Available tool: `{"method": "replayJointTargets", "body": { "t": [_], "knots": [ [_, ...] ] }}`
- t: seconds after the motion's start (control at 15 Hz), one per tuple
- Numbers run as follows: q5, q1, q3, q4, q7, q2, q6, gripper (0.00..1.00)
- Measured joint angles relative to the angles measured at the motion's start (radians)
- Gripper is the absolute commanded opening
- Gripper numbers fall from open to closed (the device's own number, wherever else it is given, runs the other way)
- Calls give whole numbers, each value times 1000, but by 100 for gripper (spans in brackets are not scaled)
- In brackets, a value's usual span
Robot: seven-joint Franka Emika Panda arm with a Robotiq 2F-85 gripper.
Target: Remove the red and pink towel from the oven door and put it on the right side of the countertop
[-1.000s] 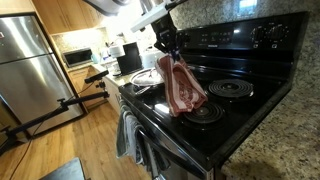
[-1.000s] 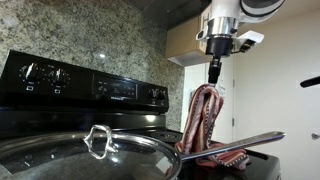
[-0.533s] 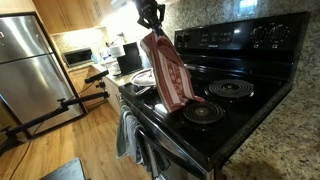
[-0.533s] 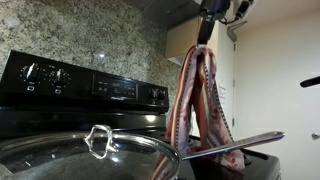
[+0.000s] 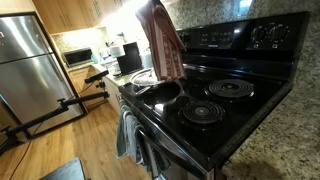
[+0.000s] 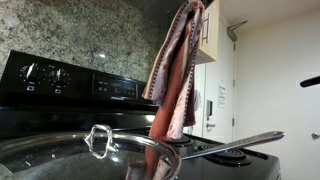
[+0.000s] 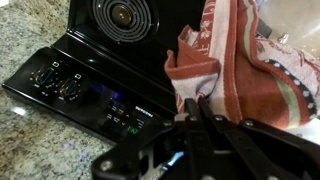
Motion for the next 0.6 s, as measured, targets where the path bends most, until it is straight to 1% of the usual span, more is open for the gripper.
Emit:
{"method": "replayJointTargets", "body": {
  "t": [0.33,0.6],
  "knots": [
    [7,-23,-30,54,1,39,0,1],
    [71,-75,-69,86,2,30,0,1]
  ]
}}
